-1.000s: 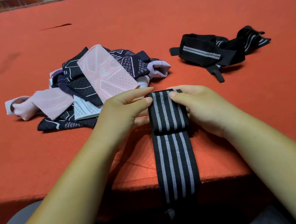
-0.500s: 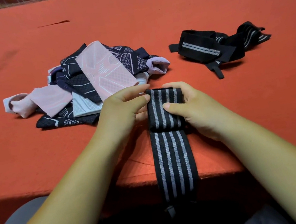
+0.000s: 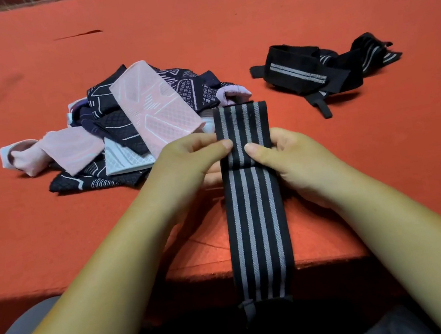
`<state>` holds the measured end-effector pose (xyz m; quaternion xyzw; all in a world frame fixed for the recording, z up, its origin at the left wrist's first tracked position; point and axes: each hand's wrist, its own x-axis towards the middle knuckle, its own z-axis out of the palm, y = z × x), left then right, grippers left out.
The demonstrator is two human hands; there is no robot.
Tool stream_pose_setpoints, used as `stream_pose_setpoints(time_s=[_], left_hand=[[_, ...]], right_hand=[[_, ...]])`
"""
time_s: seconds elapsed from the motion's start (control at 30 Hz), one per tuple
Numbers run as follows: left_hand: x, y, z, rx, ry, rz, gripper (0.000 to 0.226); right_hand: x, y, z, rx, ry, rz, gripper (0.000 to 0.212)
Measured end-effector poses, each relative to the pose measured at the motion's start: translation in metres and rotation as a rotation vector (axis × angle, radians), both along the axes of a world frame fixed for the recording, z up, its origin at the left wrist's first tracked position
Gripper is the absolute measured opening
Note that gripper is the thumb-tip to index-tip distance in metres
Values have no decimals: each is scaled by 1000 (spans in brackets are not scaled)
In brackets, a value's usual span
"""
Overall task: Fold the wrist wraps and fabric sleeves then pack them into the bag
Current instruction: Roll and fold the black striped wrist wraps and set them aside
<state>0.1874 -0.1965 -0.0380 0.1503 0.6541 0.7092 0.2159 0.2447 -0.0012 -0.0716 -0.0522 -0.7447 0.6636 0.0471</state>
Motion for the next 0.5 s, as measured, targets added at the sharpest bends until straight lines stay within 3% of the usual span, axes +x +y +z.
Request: stream_pose_setpoints(time_s=[0.07, 0.23, 0.37, 0.5], left_hand=[[1, -1, -3, -72, 29, -53, 21], [-3, 1, -9, -36, 66, 41, 23], [-8, 0, -14, 71, 32, 97, 29], [-11, 0, -13, 86, 39, 94, 32]], right_hand=[[0, 0, 4, -32, 6, -42, 30], [-2, -6, 8, -106, -65, -20, 34], [0, -5, 13, -292, -244, 69, 68], [-2, 2, 15, -388, -288, 76, 91]])
